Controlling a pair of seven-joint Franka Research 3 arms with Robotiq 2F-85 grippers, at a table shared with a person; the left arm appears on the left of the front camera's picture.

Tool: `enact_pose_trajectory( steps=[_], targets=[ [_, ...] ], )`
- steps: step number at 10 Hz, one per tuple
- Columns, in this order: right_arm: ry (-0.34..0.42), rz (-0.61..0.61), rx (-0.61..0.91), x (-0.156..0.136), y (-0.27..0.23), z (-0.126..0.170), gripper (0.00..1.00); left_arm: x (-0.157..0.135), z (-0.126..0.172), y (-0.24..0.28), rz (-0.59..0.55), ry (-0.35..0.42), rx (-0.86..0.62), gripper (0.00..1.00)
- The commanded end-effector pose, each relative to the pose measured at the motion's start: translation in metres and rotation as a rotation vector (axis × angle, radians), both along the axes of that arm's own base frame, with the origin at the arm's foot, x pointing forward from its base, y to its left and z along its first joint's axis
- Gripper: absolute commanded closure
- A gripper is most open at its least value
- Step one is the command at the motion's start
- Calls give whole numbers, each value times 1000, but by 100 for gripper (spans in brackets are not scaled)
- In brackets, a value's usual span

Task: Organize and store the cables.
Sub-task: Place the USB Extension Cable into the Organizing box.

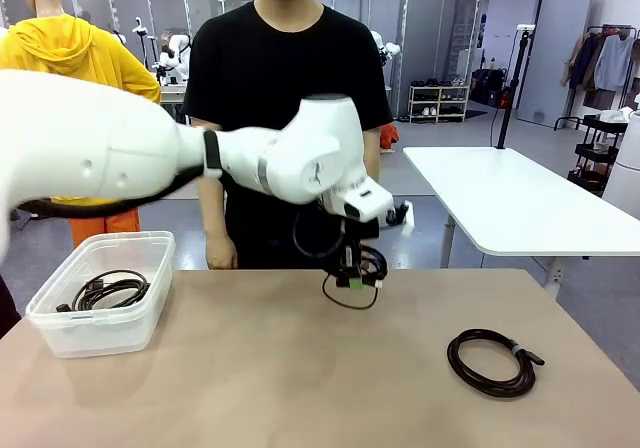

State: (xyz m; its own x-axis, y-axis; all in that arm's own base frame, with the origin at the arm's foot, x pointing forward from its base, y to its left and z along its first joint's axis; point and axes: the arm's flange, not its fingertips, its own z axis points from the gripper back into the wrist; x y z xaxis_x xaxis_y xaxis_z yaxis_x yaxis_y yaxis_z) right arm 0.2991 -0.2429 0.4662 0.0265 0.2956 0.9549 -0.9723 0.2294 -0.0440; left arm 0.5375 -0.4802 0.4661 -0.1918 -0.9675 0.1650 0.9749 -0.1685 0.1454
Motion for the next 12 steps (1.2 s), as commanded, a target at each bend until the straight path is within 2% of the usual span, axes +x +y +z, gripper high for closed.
enact_pose_trajectory(
  steps=[1, 3, 6, 9, 12],
  targets=[
    [-5, 0, 3, -1, 0, 1, 1, -21, 27, 52, -80, 19, -1, 93],
    [-5, 0, 3, -1, 0, 1, 1, -32, 52, 92, -115, -11, -10, 93],
    [-5, 0, 3, -1, 0, 1, 1, -46, 68, 151, -147, -34, 6, 93],
    [-5, 0, 3, -1, 0, 1, 1, -70, 90, 260, -167, -86, 4, 93],
    [-5, 0, 3, -1, 0, 1, 1, -88, 97, 350, -127, -129, -55, 93]
  ],
)
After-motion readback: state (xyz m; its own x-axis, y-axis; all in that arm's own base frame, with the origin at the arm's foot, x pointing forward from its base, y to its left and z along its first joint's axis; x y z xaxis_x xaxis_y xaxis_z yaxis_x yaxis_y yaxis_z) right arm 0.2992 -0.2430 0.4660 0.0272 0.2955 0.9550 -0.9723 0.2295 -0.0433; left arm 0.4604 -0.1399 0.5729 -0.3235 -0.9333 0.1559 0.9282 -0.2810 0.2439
